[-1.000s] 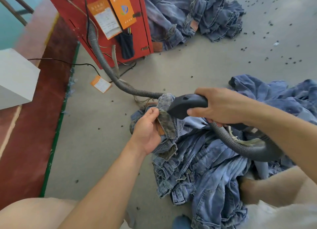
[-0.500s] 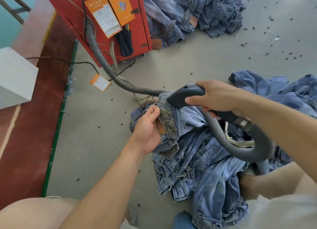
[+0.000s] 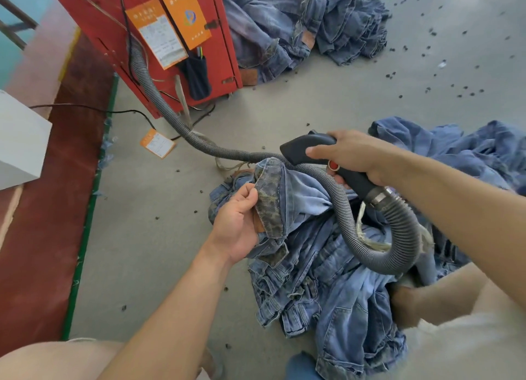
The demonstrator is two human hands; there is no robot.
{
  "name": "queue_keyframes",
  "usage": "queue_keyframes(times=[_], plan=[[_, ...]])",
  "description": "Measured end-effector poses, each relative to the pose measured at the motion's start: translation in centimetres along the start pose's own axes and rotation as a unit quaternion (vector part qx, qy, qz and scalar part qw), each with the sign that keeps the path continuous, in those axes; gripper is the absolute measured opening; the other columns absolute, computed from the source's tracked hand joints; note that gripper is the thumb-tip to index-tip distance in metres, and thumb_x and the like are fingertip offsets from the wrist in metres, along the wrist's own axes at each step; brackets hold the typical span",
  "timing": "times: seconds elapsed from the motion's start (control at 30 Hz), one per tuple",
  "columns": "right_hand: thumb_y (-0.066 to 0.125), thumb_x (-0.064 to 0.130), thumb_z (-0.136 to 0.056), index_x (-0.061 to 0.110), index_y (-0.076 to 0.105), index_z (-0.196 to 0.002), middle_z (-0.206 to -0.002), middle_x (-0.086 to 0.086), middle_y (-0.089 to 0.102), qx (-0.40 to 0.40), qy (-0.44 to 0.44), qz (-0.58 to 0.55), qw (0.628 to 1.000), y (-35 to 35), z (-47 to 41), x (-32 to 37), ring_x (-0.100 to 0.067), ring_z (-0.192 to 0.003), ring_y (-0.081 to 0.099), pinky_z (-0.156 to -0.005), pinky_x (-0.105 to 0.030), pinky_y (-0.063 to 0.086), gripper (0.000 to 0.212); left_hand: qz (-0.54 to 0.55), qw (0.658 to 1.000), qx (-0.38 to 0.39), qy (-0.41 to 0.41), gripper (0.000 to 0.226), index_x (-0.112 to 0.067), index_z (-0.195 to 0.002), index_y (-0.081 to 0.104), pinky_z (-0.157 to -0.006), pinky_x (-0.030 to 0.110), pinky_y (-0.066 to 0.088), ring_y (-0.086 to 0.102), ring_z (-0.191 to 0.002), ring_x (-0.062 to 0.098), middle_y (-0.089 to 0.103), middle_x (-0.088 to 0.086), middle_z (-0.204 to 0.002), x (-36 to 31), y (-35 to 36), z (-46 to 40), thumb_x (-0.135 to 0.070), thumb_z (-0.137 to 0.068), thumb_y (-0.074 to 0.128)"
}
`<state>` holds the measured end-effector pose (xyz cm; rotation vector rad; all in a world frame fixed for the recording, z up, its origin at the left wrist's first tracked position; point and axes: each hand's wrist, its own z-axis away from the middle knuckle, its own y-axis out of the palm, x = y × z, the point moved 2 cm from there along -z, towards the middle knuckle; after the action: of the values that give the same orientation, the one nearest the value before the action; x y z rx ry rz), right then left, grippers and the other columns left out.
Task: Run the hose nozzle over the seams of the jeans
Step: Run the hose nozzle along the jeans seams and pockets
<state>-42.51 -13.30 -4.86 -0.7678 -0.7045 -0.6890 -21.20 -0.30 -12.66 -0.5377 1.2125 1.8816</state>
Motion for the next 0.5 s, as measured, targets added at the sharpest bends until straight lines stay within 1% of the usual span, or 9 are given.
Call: queue_keyframes(times=[0.03, 0.1, 0.2, 0.27, 0.33, 0.37, 0.4, 0.43, 0.5], plan=[[0.073, 0.040, -0.095, 0.025, 0.066, -0.113, -0.072, -0.006, 0.060, 0.001, 0.006, -0.006, 1.000, -0.5, 0.1, 0.0, -0.016, -0.046, 0.054, -0.046, -0.027, 0.051, 0.024, 0.002, 1.000, 0.002, -0.002, 0.029, -0.018, -0.094, 0.064, -0.101, 0.052, 0.053, 0.068, -0.101, 0.023, 0.070, 0.010, -0.110, 0.0, 0.0, -0.1, -0.021, -0.110, 0.040], [0.074, 0.042, -0.093, 0.030, 0.068, -0.109, -0.069, -0.004, 0.061, 0.047, -0.003, 0.012, 0.999, -1.5, 0.5, 0.2, -0.017, -0.048, 0.056, -0.047, -0.028, 0.051, 0.021, 0.004, 1.000, -0.002, -0.005, 0.030, -0.018, -0.093, 0.066, -0.110, 0.057, 0.045, 0.065, -0.105, 0.026, 0.069, 0.011, -0.111, -0.1, -0.2, -0.2, -0.020, -0.110, 0.040], [0.078, 0.048, -0.088, 0.037, 0.070, -0.096, -0.065, -0.001, 0.063, 0.124, -0.028, 0.074, 0.989, -1.3, 1.2, 0.4, -0.019, -0.051, 0.060, -0.051, -0.030, 0.053, 0.016, 0.010, 1.000, -0.010, -0.004, 0.028, -0.016, -0.096, 0.064, -0.111, 0.057, 0.043, 0.063, -0.107, 0.028, 0.068, 0.013, -0.113, -0.3, -0.5, -0.4, -0.020, -0.109, 0.040], [0.076, 0.044, -0.091, 0.030, 0.068, -0.099, -0.061, -0.001, 0.061, 0.093, -0.039, 0.066, 0.993, -0.1, 1.0, 0.2, -0.018, -0.047, 0.058, -0.048, -0.029, 0.052, 0.018, 0.019, 1.000, -0.005, -0.005, 0.034, -0.017, -0.093, 0.068, -0.106, 0.055, 0.049, 0.066, -0.104, 0.028, 0.069, 0.013, -0.112, -0.2, -0.4, -0.4, -0.019, -0.110, 0.039], [0.073, 0.039, -0.095, 0.021, 0.065, -0.104, -0.058, 0.001, 0.059, 0.009, -0.047, 0.045, 0.998, 0.8, 0.5, -0.1, -0.016, -0.044, 0.056, -0.043, -0.026, 0.049, 0.021, 0.018, 1.000, 0.000, -0.007, 0.037, -0.018, -0.092, 0.069, -0.104, 0.057, 0.049, 0.067, -0.104, 0.028, 0.069, 0.013, -0.112, 0.1, -0.3, -0.3, -0.018, -0.111, 0.038], [0.072, 0.037, -0.096, 0.019, 0.064, -0.104, -0.058, 0.000, 0.059, -0.020, -0.045, 0.037, 0.998, 0.8, 0.5, -0.2, -0.016, -0.044, 0.055, -0.042, -0.026, 0.049, 0.022, 0.020, 1.000, 0.002, -0.009, 0.034, -0.017, -0.094, 0.068, -0.107, 0.059, 0.047, 0.065, -0.108, 0.030, 0.068, 0.015, -0.116, 0.2, -0.1, -0.3, -0.018, -0.110, 0.038], [0.072, 0.037, -0.096, 0.019, 0.064, -0.104, -0.059, -0.001, 0.059, -0.027, -0.041, 0.031, 0.998, 0.6, 0.5, -0.3, -0.017, -0.044, 0.055, -0.042, -0.027, 0.050, 0.022, 0.025, 1.000, 0.001, -0.010, 0.031, -0.016, -0.097, 0.067, -0.110, 0.062, 0.044, 0.062, -0.114, 0.033, 0.065, 0.017, -0.121, 0.2, 0.0, -0.4, -0.018, -0.110, 0.039], [0.072, 0.039, -0.095, 0.020, 0.064, -0.103, -0.059, -0.001, 0.059, -0.010, -0.041, 0.039, 0.998, 0.3, 0.7, -0.3, -0.017, -0.045, 0.055, -0.044, -0.028, 0.051, 0.022, 0.030, 0.999, -0.003, -0.011, 0.028, -0.015, -0.101, 0.065, -0.114, 0.064, 0.039, 0.059, -0.119, 0.035, 0.062, 0.019, -0.127, 0.2, 0.0, -0.5, -0.018, -0.110, 0.039], [0.075, 0.045, -0.092, 0.028, 0.065, -0.098, -0.059, 0.002, 0.062, 0.061, -0.057, 0.075, 0.994, -0.2, 1.4, -0.1, -0.015, -0.045, 0.057, -0.045, -0.027, 0.051, 0.020, 0.039, 0.999, -0.014, -0.009, 0.024, -0.014, -0.106, 0.061, -0.117, 0.068, 0.033, 0.052, -0.126, 0.038, 0.056, 0.022, -0.135, -0.1, -0.1, -0.7, -0.017, -0.110, 0.038]])
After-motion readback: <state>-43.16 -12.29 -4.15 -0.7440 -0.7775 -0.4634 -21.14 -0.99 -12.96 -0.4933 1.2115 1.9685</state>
